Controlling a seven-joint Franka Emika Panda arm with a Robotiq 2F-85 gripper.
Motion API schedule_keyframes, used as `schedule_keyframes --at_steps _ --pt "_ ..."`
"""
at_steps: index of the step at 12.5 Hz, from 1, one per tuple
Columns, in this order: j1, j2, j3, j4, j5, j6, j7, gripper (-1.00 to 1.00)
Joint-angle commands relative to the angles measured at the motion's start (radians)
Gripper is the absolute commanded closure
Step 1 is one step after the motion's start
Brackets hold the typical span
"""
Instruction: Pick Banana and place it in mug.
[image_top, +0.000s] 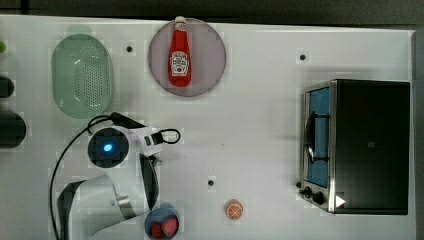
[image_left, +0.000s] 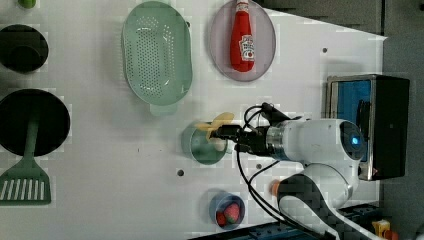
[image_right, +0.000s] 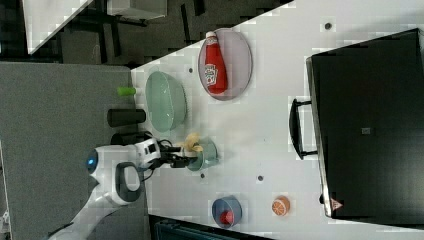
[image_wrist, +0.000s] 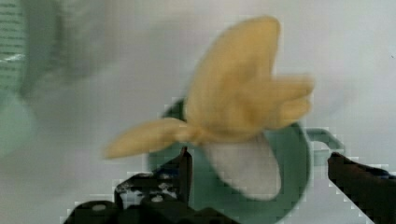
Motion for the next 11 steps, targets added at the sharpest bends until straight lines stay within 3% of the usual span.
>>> schedule_keyframes --at_steps 1,4,7,11 --pt "0.005 -0.203 -0.012 0.041 0.020 -0.070 0.051 -1.00" --pt "-0.004 -0.382 -0.098 0.083 0.020 -0.261 0.050 -1.00" --pt "-0.007 -0.516 -0.227 0.176 0.020 -0.570 0.041 -1.00" --pt "-0.010 -0.556 -0.402 0.313 -0.020 -0.791 0.030 -1.00"
